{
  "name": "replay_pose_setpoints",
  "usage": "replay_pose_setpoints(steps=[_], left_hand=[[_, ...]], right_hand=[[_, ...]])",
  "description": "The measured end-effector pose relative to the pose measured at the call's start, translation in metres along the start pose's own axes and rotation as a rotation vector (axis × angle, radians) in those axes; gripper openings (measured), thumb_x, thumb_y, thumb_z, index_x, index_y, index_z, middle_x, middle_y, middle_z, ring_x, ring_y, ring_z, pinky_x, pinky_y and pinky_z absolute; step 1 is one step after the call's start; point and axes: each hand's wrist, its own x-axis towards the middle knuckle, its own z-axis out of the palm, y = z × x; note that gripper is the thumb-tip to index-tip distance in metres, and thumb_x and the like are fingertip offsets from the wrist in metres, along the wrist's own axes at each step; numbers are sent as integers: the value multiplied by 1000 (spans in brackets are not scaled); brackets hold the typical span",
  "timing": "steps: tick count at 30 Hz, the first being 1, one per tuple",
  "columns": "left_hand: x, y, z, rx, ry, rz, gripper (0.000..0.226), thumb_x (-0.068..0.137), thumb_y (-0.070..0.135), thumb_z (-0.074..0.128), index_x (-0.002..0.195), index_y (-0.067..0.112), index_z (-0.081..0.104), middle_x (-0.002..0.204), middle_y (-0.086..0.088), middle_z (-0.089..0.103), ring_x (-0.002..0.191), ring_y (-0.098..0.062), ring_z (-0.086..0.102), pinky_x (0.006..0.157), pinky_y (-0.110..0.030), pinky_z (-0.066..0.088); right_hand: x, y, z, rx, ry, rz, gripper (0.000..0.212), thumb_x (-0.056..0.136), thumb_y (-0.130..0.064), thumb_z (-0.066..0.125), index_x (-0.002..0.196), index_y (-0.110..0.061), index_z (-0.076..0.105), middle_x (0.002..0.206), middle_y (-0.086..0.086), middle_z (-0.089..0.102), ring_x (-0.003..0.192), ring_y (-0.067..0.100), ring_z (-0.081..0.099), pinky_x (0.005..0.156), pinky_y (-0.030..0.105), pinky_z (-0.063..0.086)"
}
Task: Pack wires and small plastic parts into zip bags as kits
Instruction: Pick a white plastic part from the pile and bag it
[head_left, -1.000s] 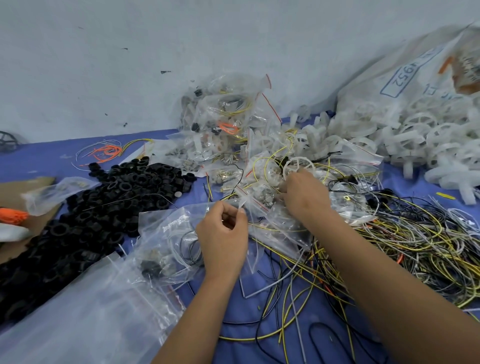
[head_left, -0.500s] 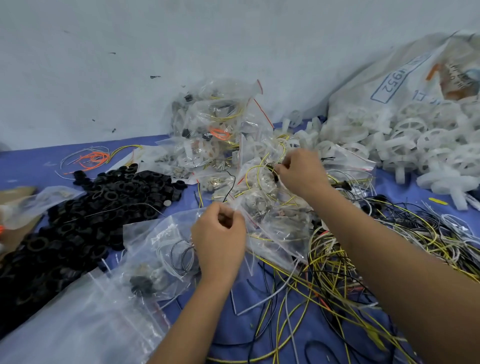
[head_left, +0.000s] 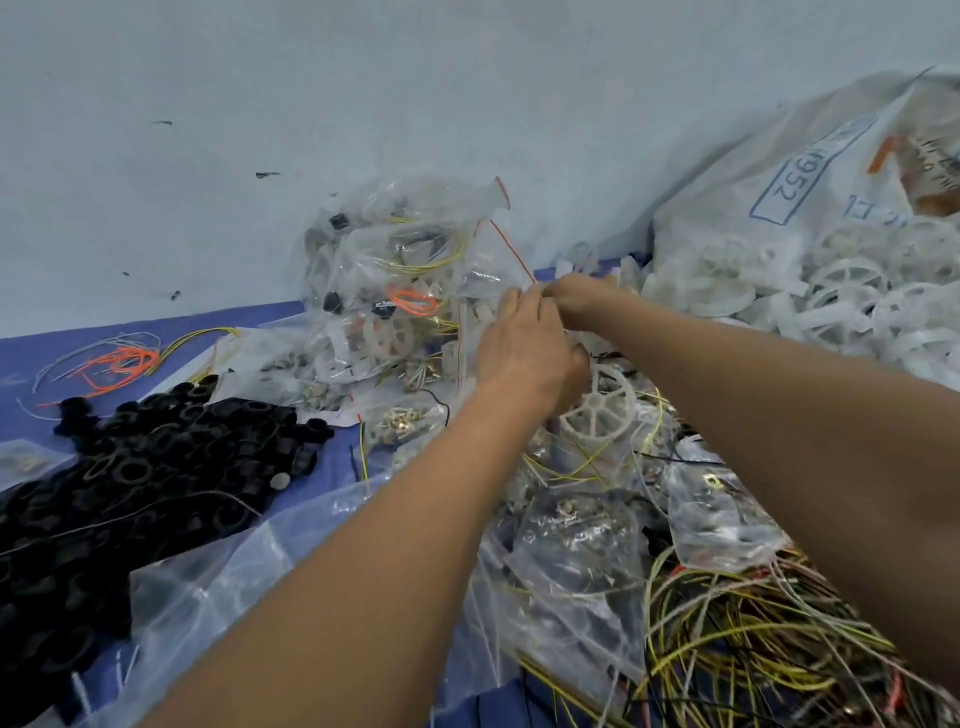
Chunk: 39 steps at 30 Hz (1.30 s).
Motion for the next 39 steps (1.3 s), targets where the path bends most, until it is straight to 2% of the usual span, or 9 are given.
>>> replay_pose_setpoints(steps=[3, 8, 13, 18, 23, 27, 32, 34, 39], left_hand=[[15, -12, 16, -42, -167, -7, 66, 106, 41, 32, 161, 8, 21, 171, -9, 9, 158, -27, -1, 128, -45, 10], [2, -43, 31, -27, -311, -43, 68, 108, 47, 11, 141, 9, 57, 160, -15, 39, 159, -24, -7, 126, -49, 11], [-16, -58, 28, 22, -298, -125, 70, 105, 60, 21, 145, 14, 54, 158, -16, 42, 157, -22, -16, 126, -51, 15], [-39, -57, 11, -47, -325, -127, 66, 105, 62, 22, 137, 20, 62, 139, -18, 60, 138, -36, 46, 107, -45, 42], [-76, -50, -14, -222, -183, -119, 59, 108, 54, 28, 118, 12, 69, 124, -19, 66, 124, -36, 56, 101, -47, 47], [-119, -35, -36, -362, 222, -153, 39, 106, 37, 46, 70, 22, 51, 78, 3, 54, 79, -21, 52, 70, -33, 31], [-186, -28, -47, -770, 548, -338, 19, 96, 38, 51, 90, 24, 62, 96, 5, 65, 88, -11, 59, 77, -18, 40], [-205, -33, -51, -1063, 604, -460, 27, 98, 39, 49, 96, 18, 66, 94, 3, 68, 88, -19, 64, 80, -32, 52], [-221, -69, -87, -1508, 624, -623, 39, 109, 39, 39, 97, 16, 68, 79, 4, 66, 52, -8, 43, 43, -20, 27]], right_hand=[[6, 1, 7, 43, 32, 22, 26, 102, -24, 36, 111, -14, 59, 142, 18, 52, 135, 40, 41, 118, 53, 26], [10, 8, 17, 550, 171, 87, 24, 96, -15, 51, 108, -2, 67, 123, 21, 64, 117, 36, 58, 98, 41, 47], [-25, 16, 27, 939, 419, 51, 18, 94, -8, 64, 105, -12, 78, 86, -7, 72, 82, 0, 63, 74, 9, 46], [-75, 14, 26, 1232, 605, 61, 25, 97, 2, 53, 101, -5, 77, 79, 1, 73, 70, 11, 67, 70, 20, 53], [-140, 15, 18, 1451, 708, 116, 25, 98, 7, 50, 97, -5, 72, 78, 6, 71, 65, 10, 65, 67, 19, 54], [-206, 3, 13, 1719, 650, 90, 26, 100, 7, 48, 94, -11, 65, 78, 5, 70, 64, 6, 65, 61, 18, 51], [-279, -24, 18, 1978, 413, -125, 23, 100, 8, 49, 106, -14, 53, 75, 7, 71, 75, 13, 70, 69, 23, 55], [-299, -31, 25, 2049, 226, -290, 25, 99, 12, 48, 111, -9, 53, 79, 15, 64, 75, 16, 68, 71, 24, 55], [-318, -34, 47, 1926, -189, -476, 23, 91, 2, 53, 110, -1, 65, 76, 7, 67, 72, 13, 62, 73, 20, 53]])
